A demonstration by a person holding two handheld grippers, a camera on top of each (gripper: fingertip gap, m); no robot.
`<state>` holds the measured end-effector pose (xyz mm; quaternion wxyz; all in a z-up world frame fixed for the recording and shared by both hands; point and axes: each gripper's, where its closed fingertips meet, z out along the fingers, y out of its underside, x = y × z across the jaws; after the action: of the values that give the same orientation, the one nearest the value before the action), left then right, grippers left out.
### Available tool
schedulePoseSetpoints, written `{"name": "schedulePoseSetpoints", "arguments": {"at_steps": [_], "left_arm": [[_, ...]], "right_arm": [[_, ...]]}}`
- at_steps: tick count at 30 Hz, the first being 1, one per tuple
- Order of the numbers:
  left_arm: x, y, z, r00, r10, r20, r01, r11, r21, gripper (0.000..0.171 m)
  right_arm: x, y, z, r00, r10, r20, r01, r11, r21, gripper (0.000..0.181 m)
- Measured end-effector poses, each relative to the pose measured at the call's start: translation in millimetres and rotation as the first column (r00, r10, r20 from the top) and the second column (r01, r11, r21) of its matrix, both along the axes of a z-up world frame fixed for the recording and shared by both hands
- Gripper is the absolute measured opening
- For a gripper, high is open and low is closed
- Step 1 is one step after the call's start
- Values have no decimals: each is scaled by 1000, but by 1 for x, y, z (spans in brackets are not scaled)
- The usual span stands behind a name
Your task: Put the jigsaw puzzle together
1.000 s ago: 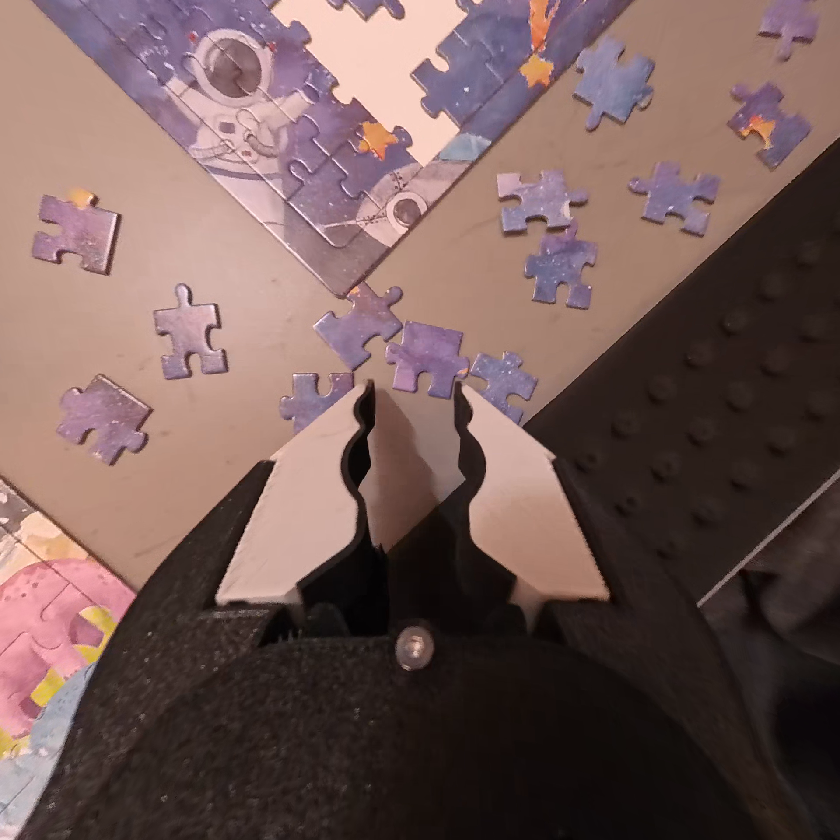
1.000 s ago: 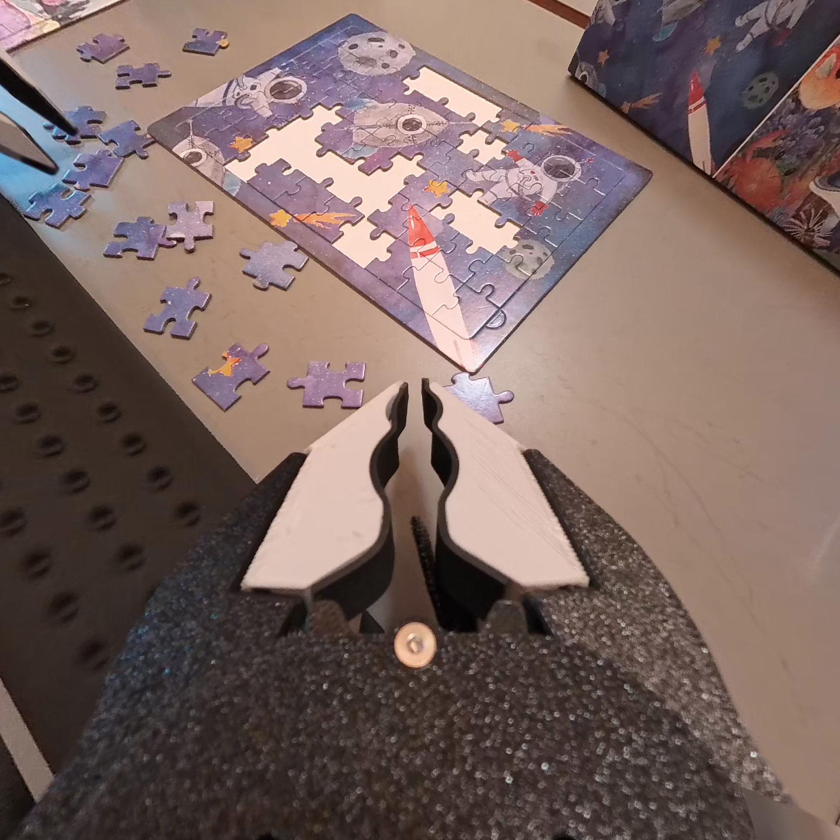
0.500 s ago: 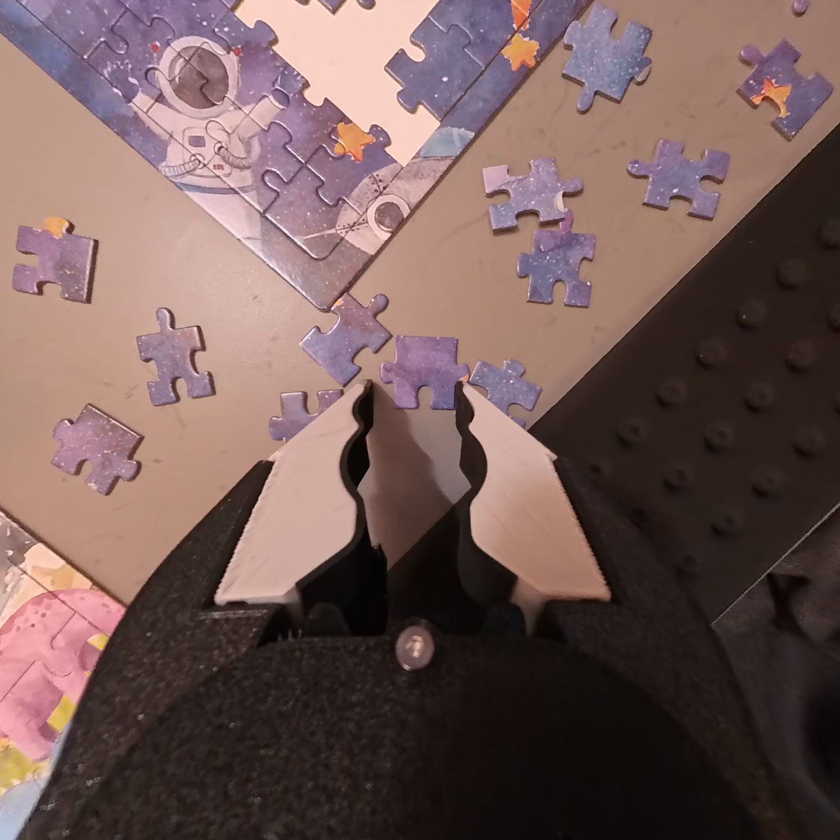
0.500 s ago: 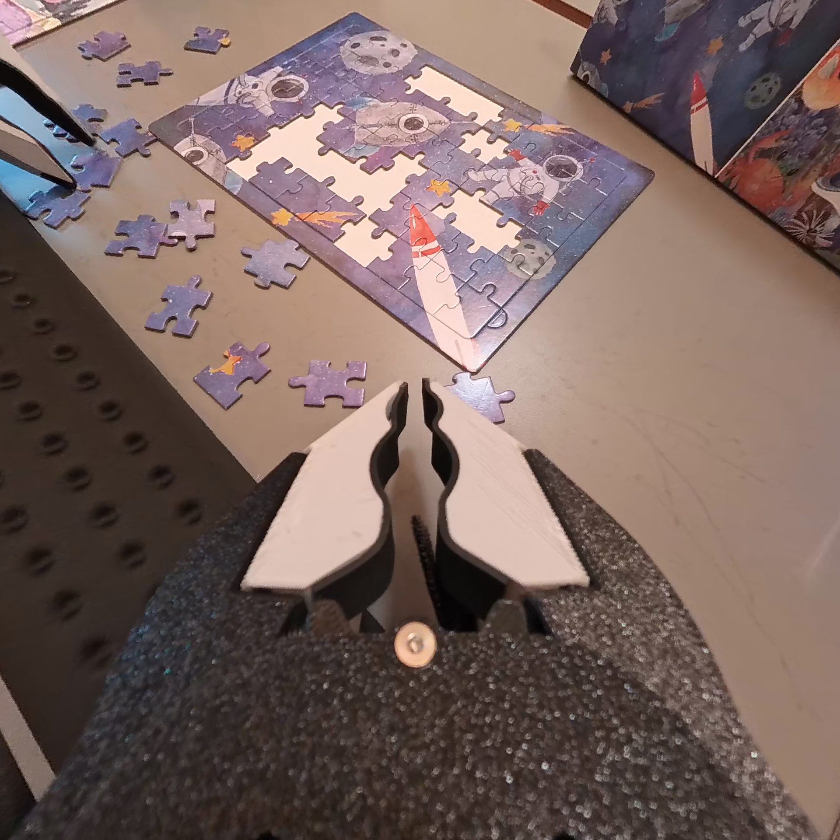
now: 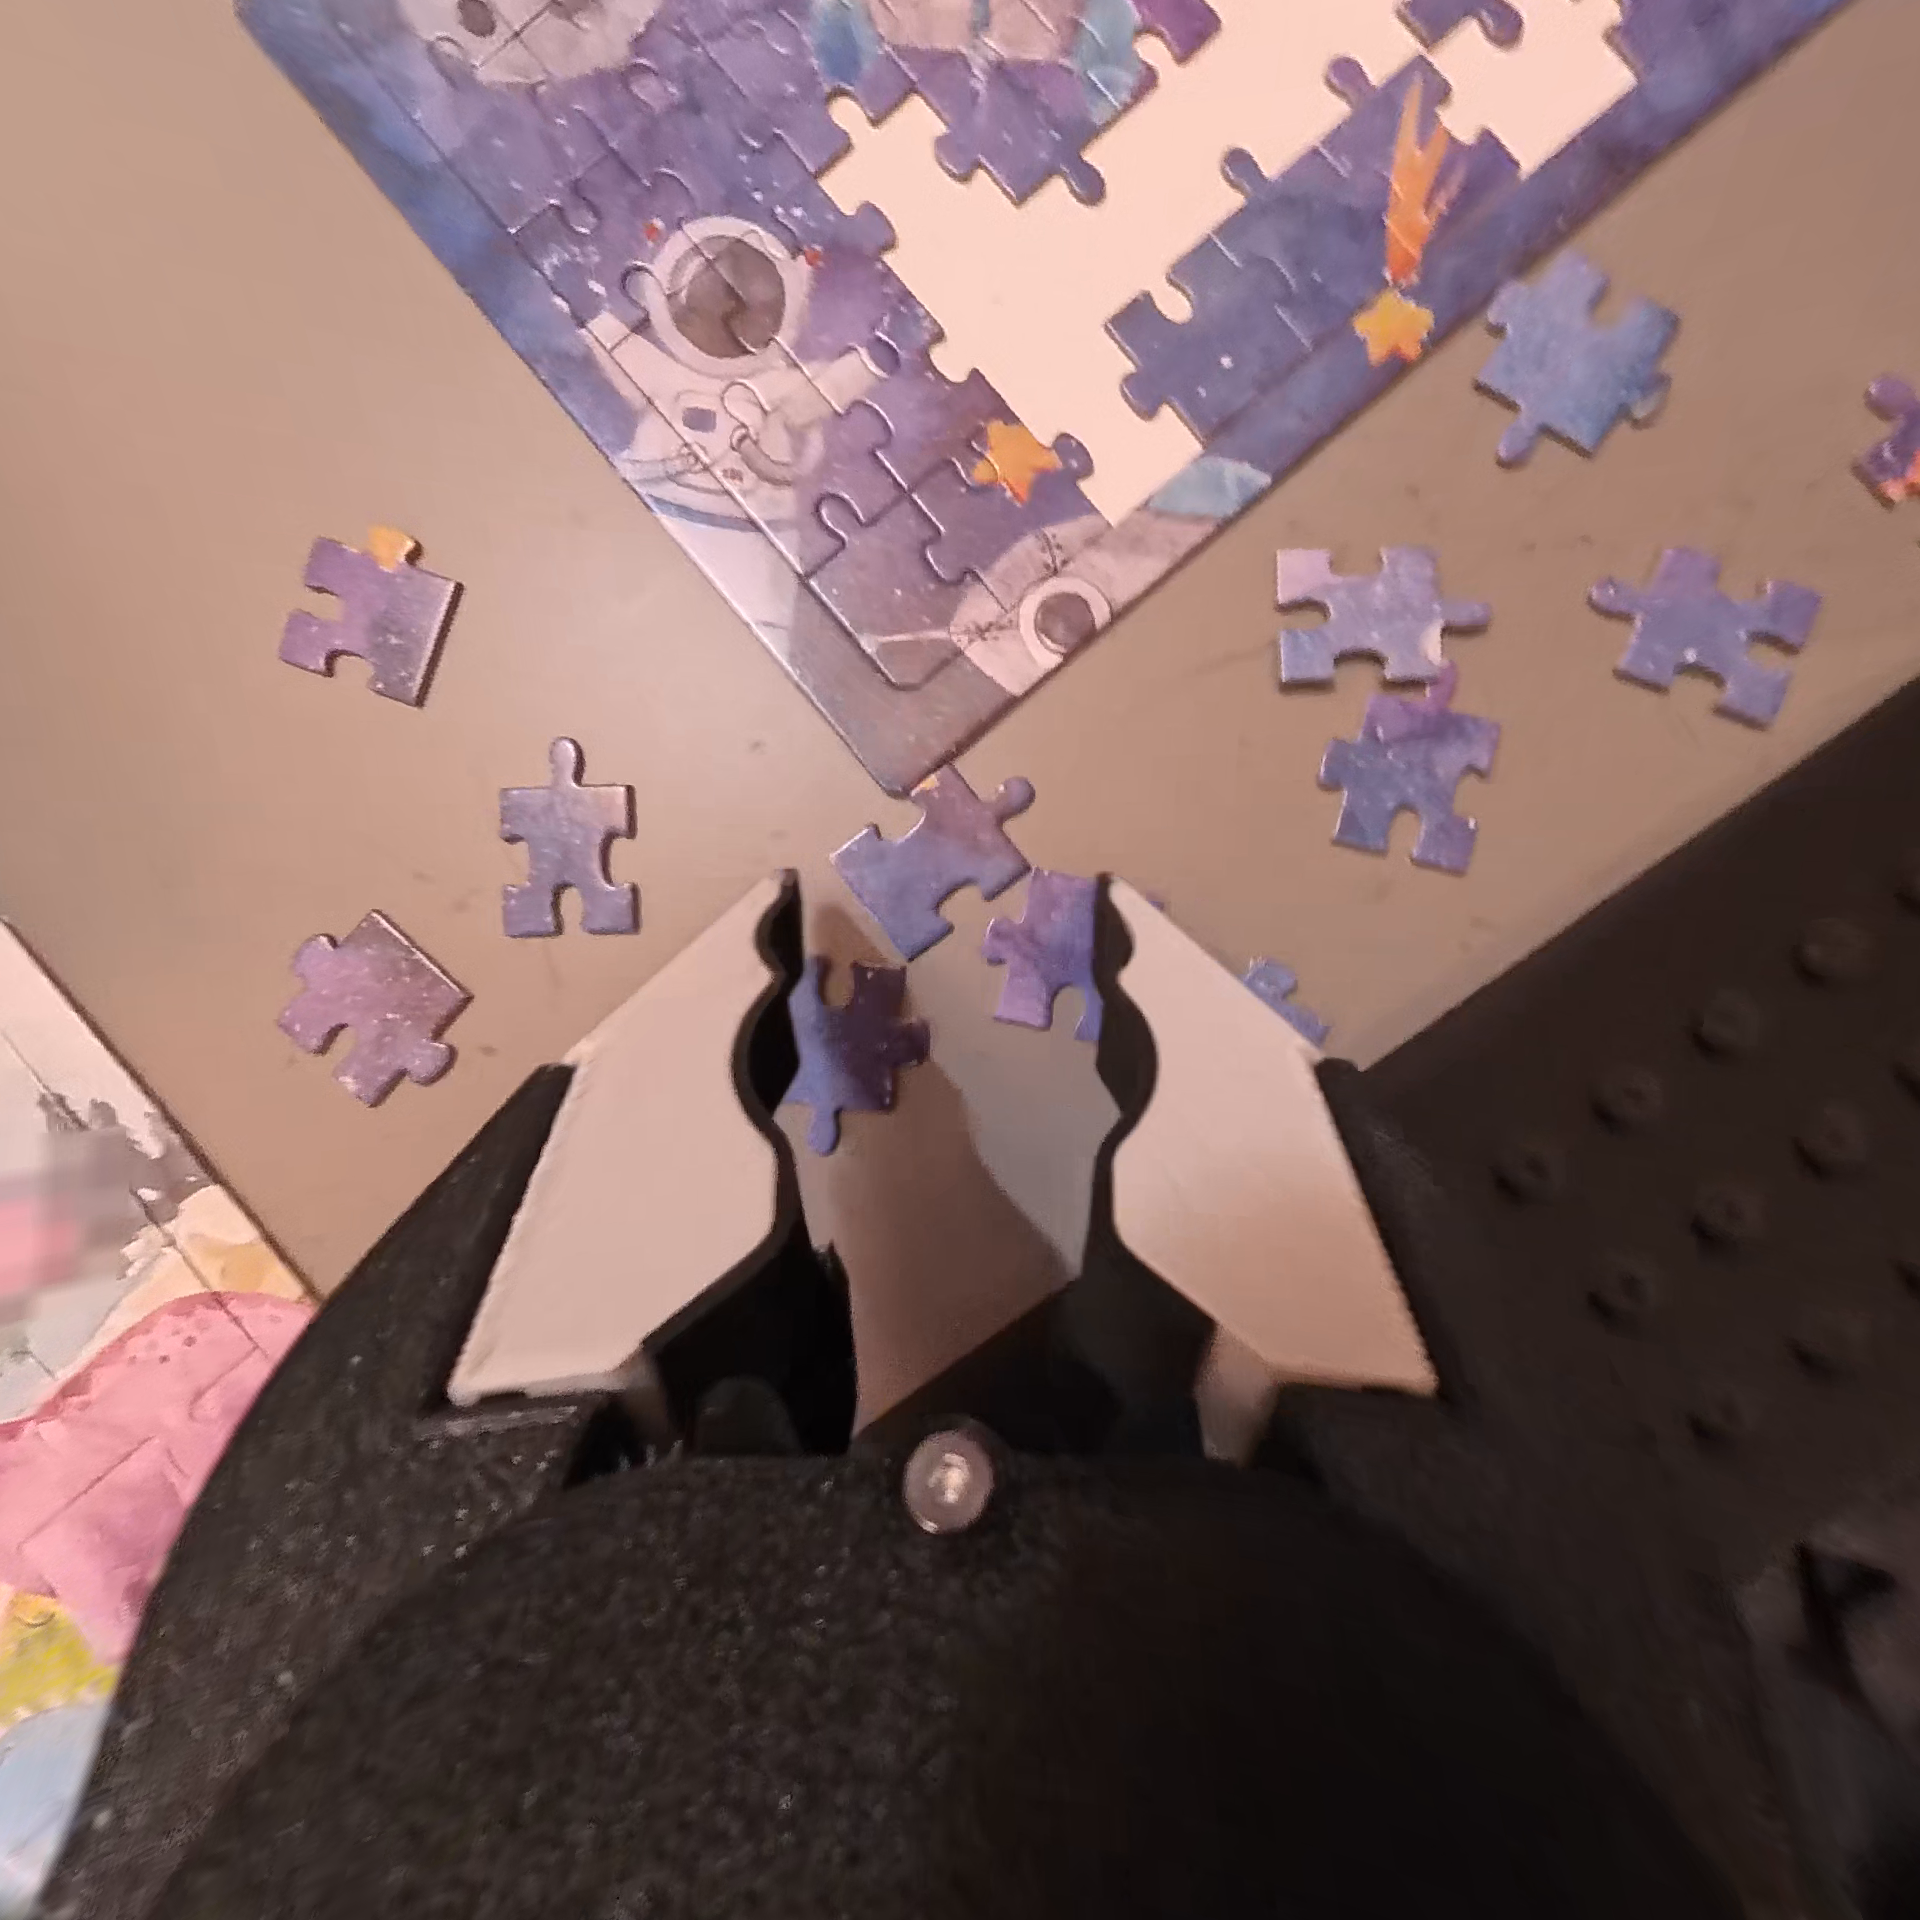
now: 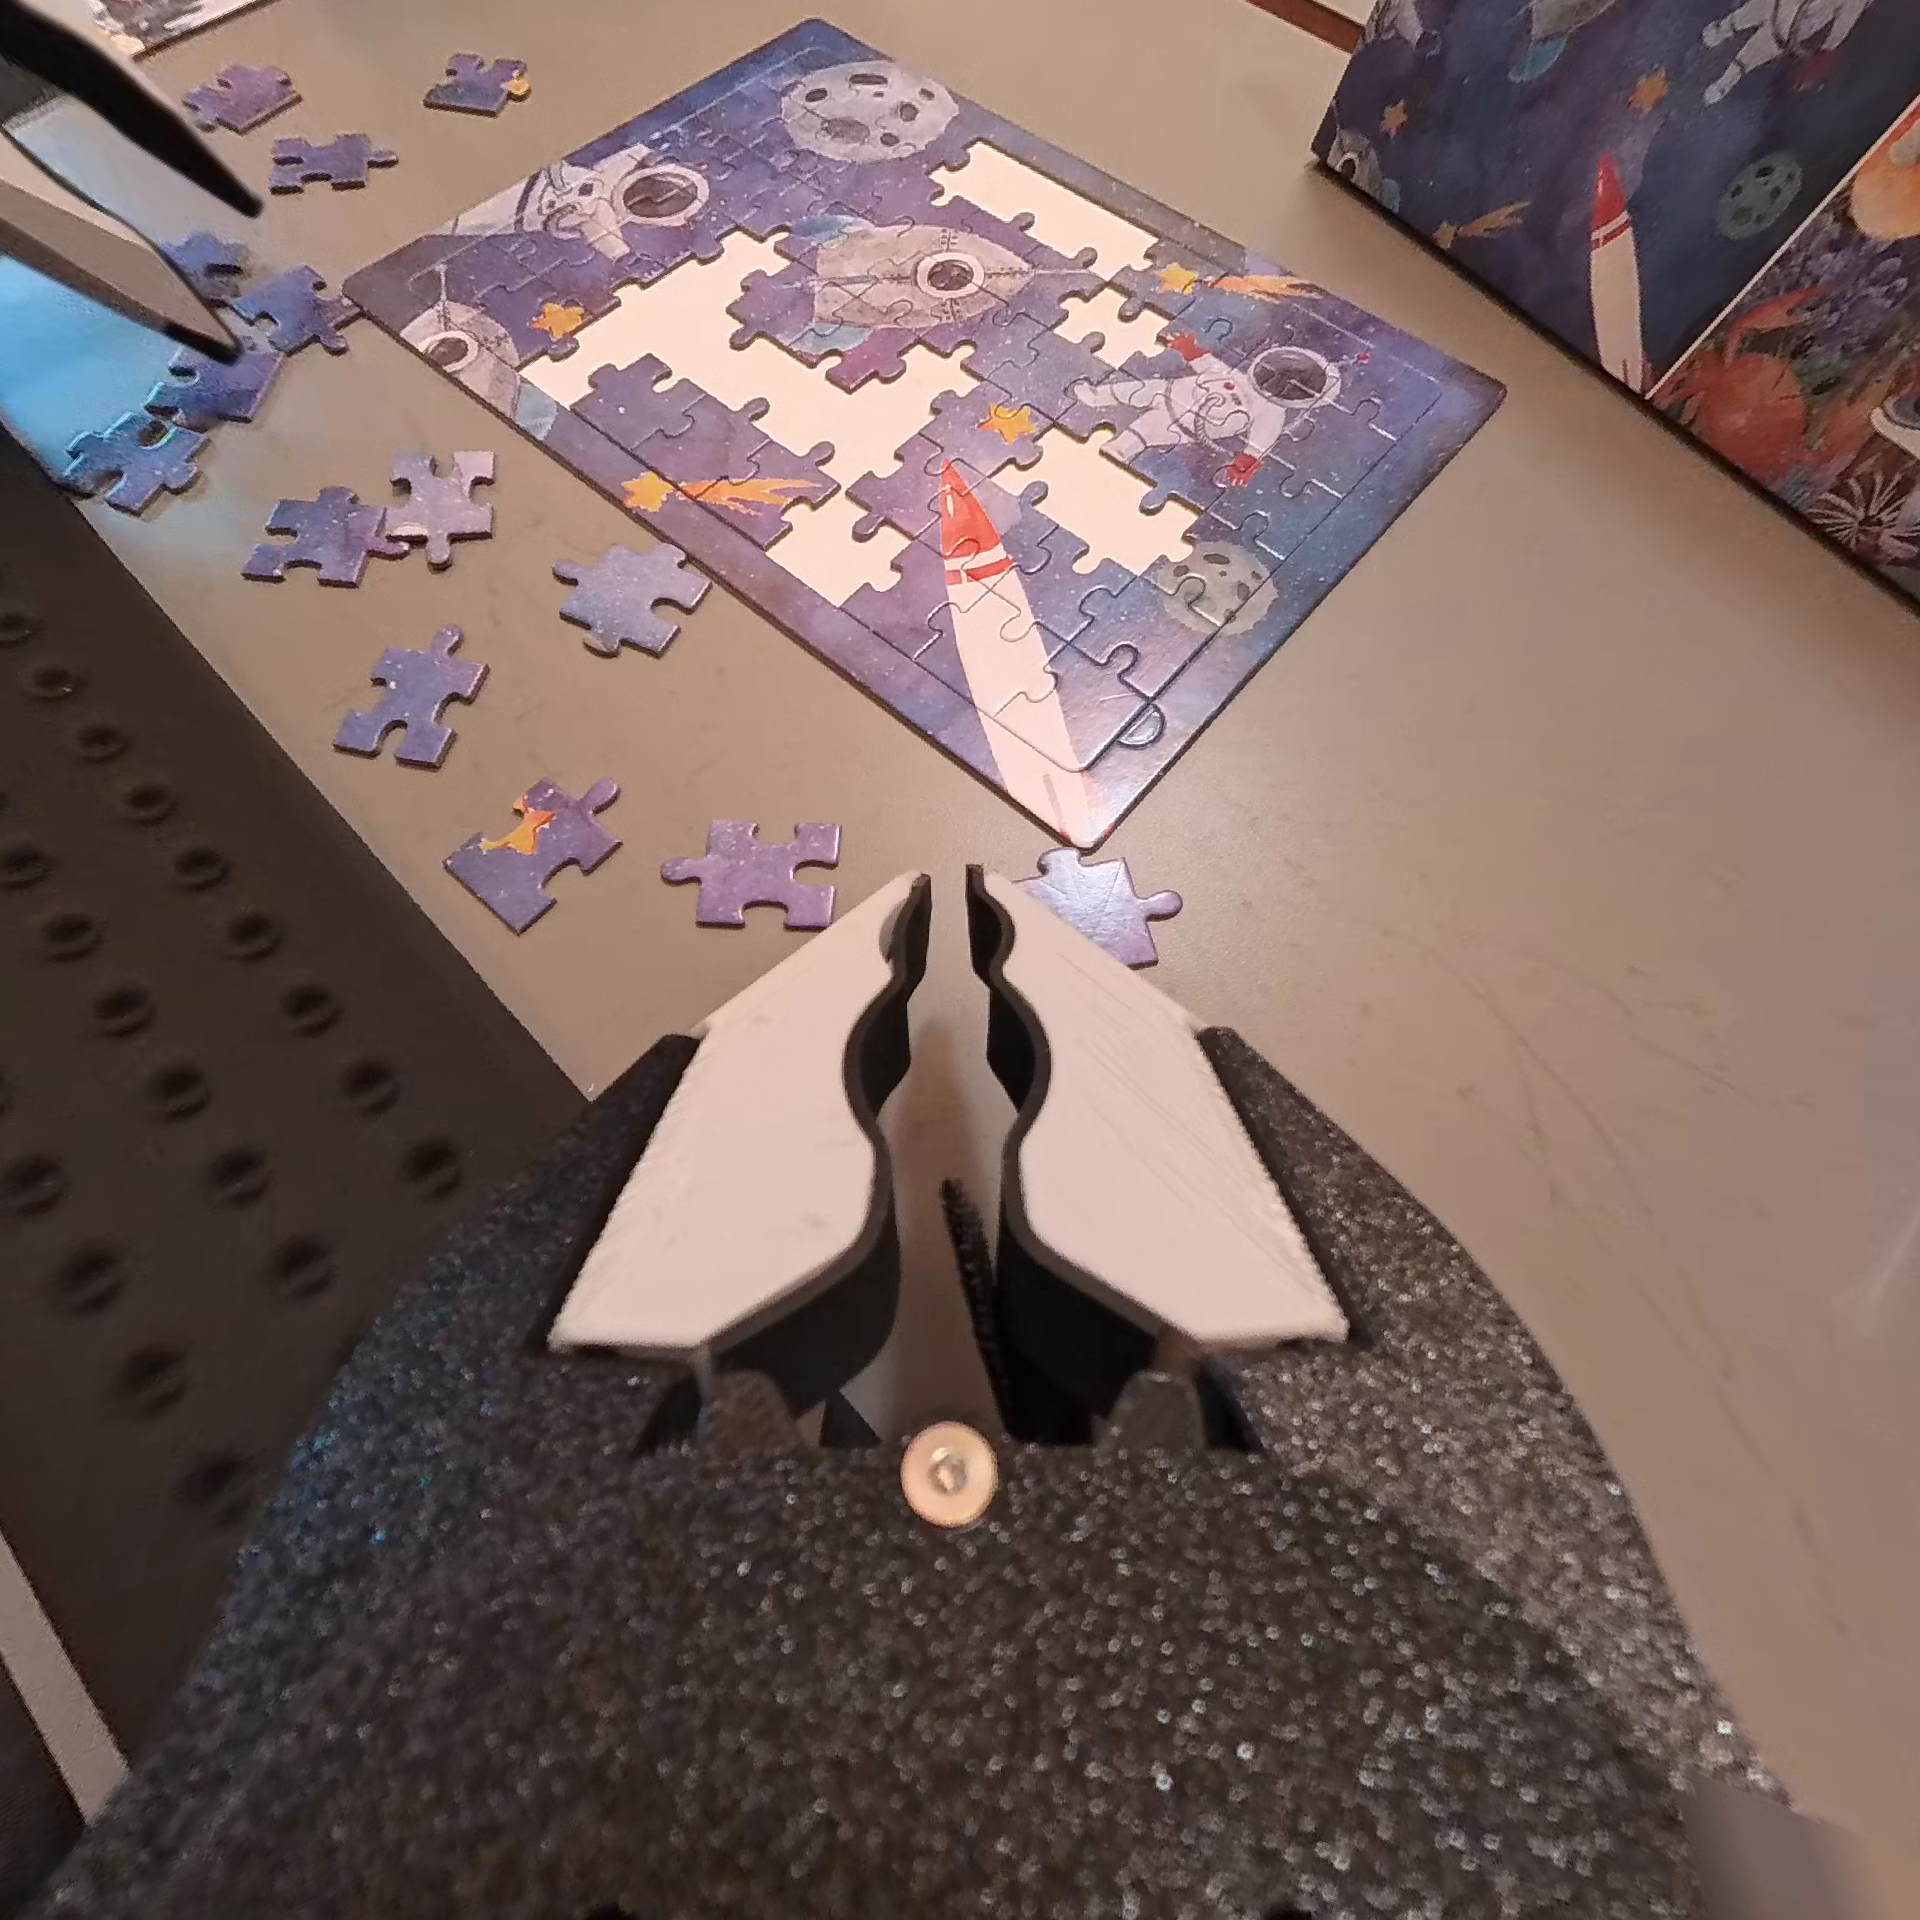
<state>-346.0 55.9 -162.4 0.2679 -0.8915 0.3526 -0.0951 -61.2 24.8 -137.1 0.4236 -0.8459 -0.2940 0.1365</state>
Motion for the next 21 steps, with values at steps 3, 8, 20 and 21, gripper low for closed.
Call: {"name": "schedulePoseSetpoints", "arguments": {"at_steps": [3, 8, 20, 21], "left_arm": [[6, 1, -5, 1000, 27, 11, -26, 999, -24, 66], [5, 3, -9, 998, 65, 22, -64, 998, -26, 44], [-3, 0, -7, 995, 96, 7, -96, 995, 25, 10], [-4, -1, -5, 995, 94, 15, -94, 995, 26, 14]], "right_arm": [[0, 0, 0, 1000, 1, -1, -1, 1000, -2, 7], [0, 0, 0, 1000, 2, -6, -2, 1000, -4, 7], [-1, 0, -3, 1000, 7, 19, -6, 1000, -8, 7], [-1, -1, -3, 1000, 8, 22, -8, 1000, -7, 7]]}}
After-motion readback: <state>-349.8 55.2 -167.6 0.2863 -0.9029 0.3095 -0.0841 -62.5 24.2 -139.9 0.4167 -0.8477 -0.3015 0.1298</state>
